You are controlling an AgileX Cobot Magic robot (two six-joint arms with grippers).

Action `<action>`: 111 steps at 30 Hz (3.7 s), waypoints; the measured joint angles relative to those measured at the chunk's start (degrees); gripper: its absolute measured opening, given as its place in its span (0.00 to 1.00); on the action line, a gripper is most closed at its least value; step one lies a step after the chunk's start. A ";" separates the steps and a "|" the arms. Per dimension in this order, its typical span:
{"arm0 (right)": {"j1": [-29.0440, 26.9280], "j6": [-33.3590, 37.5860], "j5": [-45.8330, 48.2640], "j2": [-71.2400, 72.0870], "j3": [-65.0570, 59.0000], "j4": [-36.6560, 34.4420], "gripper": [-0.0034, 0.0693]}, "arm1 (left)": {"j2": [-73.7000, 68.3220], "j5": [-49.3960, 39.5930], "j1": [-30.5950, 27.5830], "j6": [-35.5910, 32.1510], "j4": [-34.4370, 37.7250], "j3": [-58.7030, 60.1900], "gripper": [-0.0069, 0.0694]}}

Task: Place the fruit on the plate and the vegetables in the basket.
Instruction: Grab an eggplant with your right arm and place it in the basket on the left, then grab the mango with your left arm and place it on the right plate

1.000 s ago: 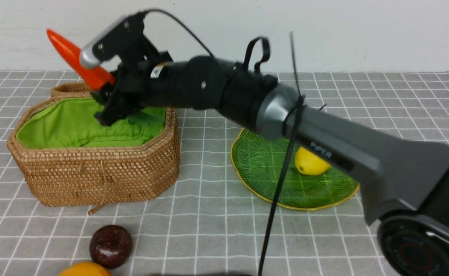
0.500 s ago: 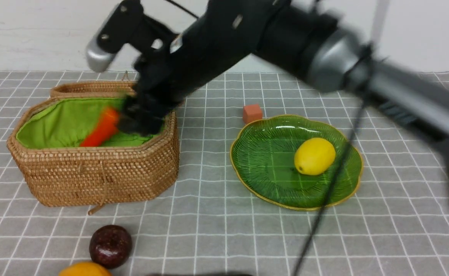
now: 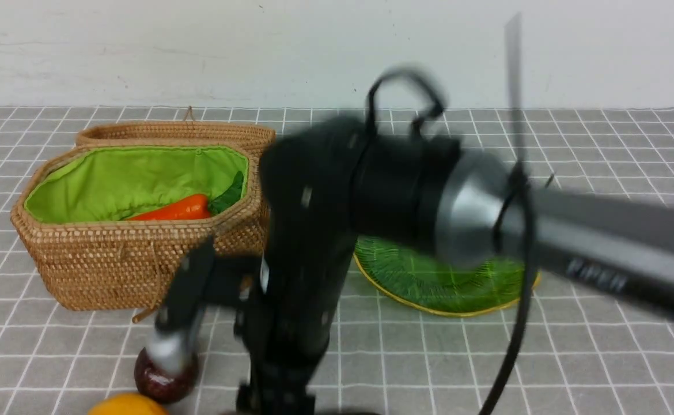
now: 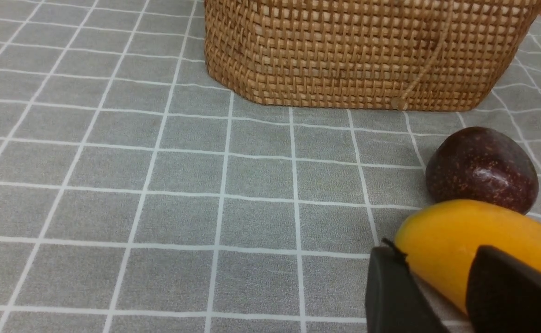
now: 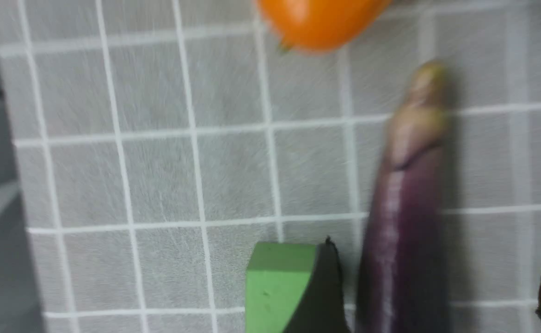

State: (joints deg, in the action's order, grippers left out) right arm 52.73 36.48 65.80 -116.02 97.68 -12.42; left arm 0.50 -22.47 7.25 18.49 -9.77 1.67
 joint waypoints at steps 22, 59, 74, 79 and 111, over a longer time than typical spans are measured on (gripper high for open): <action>-2.09 -2.01 1.05 -7.32 15.97 6.82 0.52 | 0.00 0.00 0.00 0.00 0.00 0.00 0.40; -16.22 -12.33 -6.71 -4.54 31.78 1.37 0.39 | 0.00 0.00 0.00 0.00 0.00 0.00 0.40; -31.53 -39.93 2.38 28.61 1.08 17.62 0.02 | 0.00 0.06 0.00 0.00 0.00 0.00 0.40; -31.62 -41.96 -5.95 45.37 -22.31 19.76 0.03 | 0.00 0.06 0.00 0.00 0.00 0.00 0.40; -56.75 -41.33 -42.70 98.38 -82.72 15.94 0.06 | 0.00 0.06 0.00 0.00 0.00 0.00 0.40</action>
State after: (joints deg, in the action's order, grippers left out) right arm -4.02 -4.85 23.09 -17.64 14.96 3.52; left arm 0.50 -22.42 7.25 18.49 -9.77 1.67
